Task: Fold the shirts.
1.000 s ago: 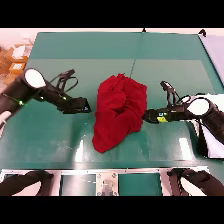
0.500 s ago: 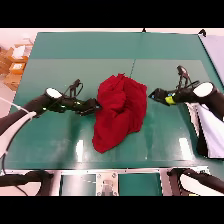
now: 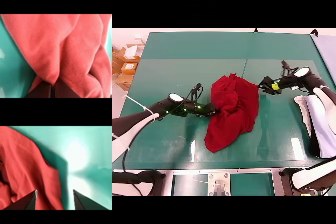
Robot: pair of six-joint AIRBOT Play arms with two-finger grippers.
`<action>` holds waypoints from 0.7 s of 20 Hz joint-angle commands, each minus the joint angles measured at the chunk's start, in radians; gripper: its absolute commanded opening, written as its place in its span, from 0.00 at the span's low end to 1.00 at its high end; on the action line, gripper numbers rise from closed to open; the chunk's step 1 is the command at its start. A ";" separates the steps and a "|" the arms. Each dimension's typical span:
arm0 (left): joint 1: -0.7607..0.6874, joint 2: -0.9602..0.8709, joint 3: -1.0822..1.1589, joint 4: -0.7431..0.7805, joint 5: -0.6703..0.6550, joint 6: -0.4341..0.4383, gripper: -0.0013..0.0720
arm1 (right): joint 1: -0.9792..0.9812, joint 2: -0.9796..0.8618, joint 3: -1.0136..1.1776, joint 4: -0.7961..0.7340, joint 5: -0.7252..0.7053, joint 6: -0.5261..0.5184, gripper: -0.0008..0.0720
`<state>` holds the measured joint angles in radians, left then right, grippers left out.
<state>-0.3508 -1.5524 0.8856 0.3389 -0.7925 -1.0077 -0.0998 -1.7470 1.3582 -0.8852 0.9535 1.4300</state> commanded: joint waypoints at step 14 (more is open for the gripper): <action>0.193 0.334 0.536 0.630 -0.346 -0.319 0.05 | -0.142 0.239 0.280 0.100 0.219 -0.052 0.03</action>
<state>-0.2203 -1.3521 1.2713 0.7513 -1.0466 -1.2053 -0.1635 -1.6688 1.6100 -0.7891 1.1362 1.3846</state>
